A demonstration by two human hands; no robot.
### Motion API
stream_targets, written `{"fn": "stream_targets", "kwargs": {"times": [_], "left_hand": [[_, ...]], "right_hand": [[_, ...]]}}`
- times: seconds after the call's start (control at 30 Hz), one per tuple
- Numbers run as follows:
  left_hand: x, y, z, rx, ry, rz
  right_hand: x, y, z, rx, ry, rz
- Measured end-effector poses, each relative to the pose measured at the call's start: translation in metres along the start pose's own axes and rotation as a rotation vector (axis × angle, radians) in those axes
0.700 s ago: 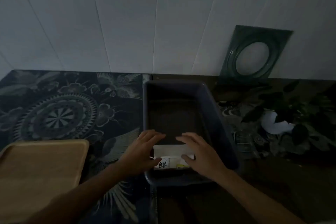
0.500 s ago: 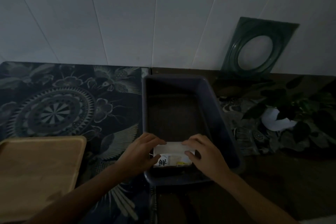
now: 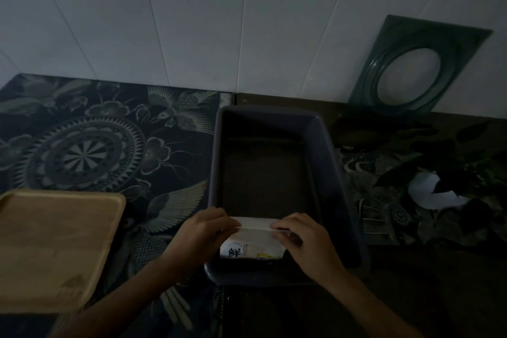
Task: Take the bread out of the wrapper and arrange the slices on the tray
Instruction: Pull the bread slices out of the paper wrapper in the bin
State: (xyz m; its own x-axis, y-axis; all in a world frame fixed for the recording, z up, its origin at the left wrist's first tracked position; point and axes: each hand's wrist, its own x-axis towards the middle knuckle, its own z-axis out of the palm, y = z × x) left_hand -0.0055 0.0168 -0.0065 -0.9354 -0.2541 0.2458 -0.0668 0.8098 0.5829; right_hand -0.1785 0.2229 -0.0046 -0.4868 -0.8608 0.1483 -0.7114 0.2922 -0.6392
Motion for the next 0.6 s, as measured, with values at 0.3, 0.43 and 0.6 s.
{"fn": "stream_targets", "kwargs": {"times": [0.3,0.43,0.6], "left_hand": [[0.011,0.016,-0.006,0.085,-0.039,0.047],[0.013,0.018,-0.008,0.048,-0.06,0.053],[0.014,0.019,-0.012,0.034,-0.05,0.053]], "right_hand": [[0.014,0.012,-0.001,0.275,-0.068,0.096],[0.015,0.014,-0.005,0.414,-0.117,0.208],[0.015,0.009,-0.01,0.356,-0.105,0.202]]}}
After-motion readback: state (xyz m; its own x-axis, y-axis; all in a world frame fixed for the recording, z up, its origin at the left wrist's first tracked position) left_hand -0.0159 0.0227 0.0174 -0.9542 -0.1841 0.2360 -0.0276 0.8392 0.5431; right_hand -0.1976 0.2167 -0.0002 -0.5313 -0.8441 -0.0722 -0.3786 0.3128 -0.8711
